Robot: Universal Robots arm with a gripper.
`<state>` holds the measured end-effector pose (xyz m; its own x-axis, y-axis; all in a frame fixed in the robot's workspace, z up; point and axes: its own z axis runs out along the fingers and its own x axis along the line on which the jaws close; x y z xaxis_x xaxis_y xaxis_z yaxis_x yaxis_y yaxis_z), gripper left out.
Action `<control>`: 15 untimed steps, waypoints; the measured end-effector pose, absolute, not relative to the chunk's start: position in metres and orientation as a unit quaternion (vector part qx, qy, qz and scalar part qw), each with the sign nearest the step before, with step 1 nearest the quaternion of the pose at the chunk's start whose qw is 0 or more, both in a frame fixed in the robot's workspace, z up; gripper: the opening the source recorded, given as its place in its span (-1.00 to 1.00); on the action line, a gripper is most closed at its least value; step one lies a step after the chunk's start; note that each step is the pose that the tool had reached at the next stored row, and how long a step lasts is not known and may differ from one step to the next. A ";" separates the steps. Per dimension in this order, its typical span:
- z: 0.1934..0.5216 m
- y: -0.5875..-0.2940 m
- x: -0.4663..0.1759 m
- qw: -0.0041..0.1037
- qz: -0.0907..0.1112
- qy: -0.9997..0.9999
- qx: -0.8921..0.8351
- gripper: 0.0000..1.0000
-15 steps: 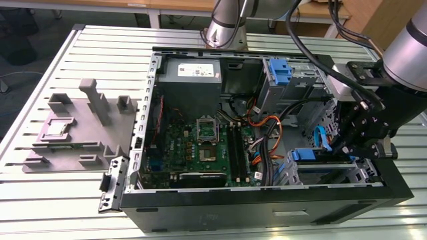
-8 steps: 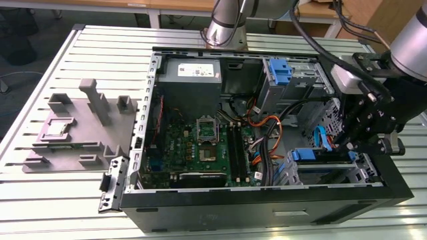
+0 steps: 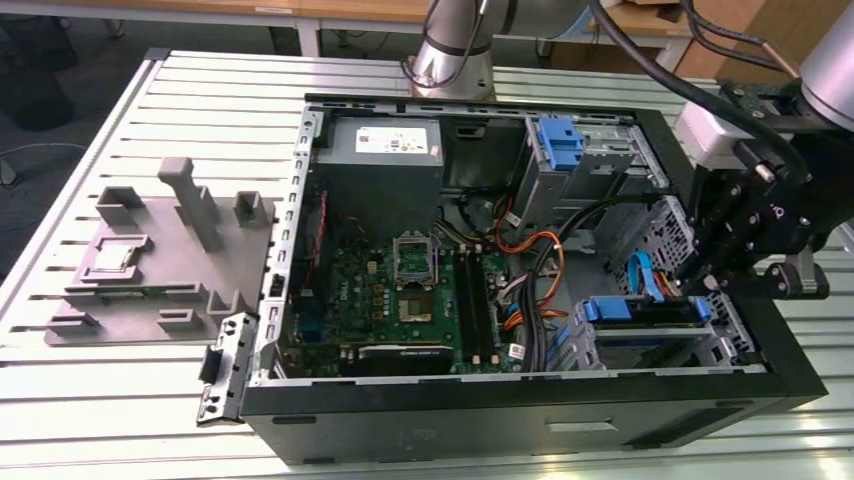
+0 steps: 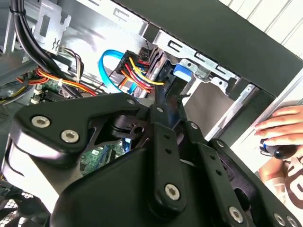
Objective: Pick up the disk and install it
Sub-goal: 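Insert the second disk wire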
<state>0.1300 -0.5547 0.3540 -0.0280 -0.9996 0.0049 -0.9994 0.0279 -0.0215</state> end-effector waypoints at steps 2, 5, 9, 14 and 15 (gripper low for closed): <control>0.354 -0.555 0.130 0.006 -0.010 0.717 -0.697 -0.53; 0.354 -0.555 0.128 0.006 -0.010 0.717 -0.697 -0.53; 0.353 -0.555 0.119 0.006 -0.010 0.717 -0.697 -0.53; 0.352 -0.555 0.108 0.006 -0.010 0.717 -0.697 -0.53; 0.352 -0.555 0.107 0.006 -0.010 0.717 -0.697 -0.53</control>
<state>0.1073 -0.5547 0.3518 -0.0281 -0.9996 0.0052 -0.9993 0.0279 -0.0231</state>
